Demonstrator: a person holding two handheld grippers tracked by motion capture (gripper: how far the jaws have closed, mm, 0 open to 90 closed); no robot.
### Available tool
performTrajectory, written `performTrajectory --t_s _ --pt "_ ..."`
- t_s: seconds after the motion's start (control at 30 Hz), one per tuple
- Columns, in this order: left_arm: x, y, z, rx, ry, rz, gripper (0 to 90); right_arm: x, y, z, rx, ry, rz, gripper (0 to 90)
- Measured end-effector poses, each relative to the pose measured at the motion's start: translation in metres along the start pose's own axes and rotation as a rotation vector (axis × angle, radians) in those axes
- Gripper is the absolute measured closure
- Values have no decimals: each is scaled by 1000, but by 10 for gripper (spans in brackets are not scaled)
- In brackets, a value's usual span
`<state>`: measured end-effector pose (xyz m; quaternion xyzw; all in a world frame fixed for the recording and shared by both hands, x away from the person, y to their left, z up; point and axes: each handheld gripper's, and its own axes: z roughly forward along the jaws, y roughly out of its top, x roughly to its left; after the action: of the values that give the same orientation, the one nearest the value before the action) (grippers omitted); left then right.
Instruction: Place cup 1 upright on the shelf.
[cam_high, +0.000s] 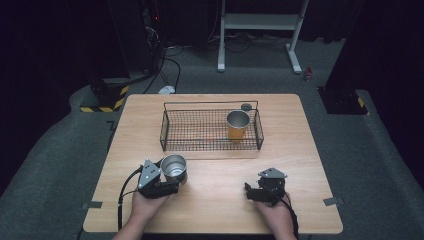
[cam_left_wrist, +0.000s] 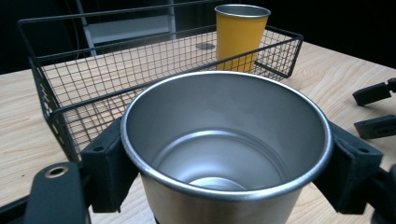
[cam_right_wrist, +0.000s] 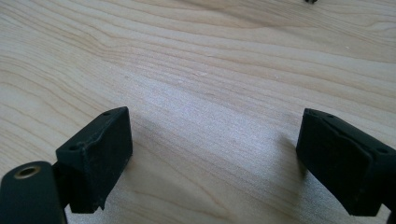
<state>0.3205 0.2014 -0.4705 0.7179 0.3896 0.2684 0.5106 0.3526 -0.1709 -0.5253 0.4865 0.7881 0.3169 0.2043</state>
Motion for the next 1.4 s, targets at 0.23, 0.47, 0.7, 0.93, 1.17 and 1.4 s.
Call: performTrajectory --t_s 0.23,0.47,0.7,0.93,1.17,1.4 --pt "-4 5 6 -4 4 -12 189 0 0 0 0 3 1 103" --pt "-4 12 9 -14 18 -37 189 -1 0 0 1 4 -4 102" --pt "-5 20 15 -23 44 -49 189 -1 -1 -1 -3 8 -1 102" --pt "-5 32 20 -43 60 -78 189 -1 -1 -1 0 6 -4 100" --pt "-3 40 25 -47 73 -92 189 -1 -1 0 0 12 -11 98" --pt "2 50 27 -59 82 -105 189 -1 -1 0 0 14 -11 98"
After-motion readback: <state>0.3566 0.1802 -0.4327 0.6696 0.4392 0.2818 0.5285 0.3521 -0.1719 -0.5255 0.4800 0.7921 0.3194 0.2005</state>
